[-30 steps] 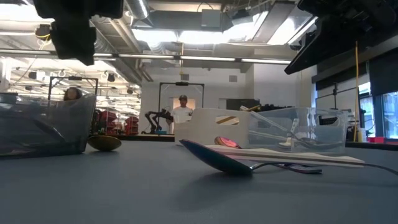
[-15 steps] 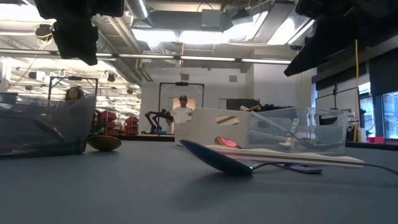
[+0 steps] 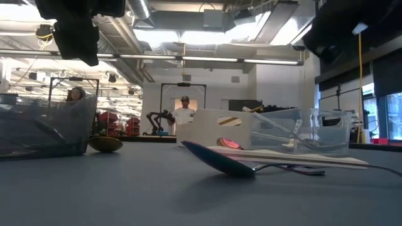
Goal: Sort silverware by color (type)
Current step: Put the green spoon into the transparent bin
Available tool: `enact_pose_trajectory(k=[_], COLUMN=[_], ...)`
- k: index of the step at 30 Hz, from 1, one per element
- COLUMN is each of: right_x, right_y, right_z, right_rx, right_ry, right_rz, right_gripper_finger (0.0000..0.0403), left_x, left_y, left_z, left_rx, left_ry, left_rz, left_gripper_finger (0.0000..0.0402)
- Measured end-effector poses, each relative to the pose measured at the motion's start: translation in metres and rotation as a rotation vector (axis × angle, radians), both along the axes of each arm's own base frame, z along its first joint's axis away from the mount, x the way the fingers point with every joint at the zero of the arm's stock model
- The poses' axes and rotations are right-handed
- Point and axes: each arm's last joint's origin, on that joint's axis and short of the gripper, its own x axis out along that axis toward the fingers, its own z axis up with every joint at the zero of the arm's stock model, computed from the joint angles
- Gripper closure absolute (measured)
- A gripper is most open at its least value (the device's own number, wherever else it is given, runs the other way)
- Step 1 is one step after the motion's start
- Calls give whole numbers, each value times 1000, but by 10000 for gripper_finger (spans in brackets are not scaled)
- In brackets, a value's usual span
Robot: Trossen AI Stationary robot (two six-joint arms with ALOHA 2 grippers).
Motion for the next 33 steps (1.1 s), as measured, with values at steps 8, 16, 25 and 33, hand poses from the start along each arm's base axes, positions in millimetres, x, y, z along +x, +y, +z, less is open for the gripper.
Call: enact_pose_trajectory(k=[8,16,25,33], right_x=[-2,-11,-2,11], right_y=[42,73,105,116], right_z=[-9,-26,-53,-82], right_rx=[-23,-99,-215,-359], right_ry=[-103,-128,-114,-18], right_rz=[36,21,-14,-41], right_gripper_finger=[244,244,244,244], left_x=[1,2,2,3], left_y=[0,-1,-1,0], left_z=[1,1,2,2], left_rx=[-5,-10,-14,7], left_ry=[-12,-23,-24,-47], left_rz=[0,2,6,26], left_gripper_finger=[279,279,279,279])
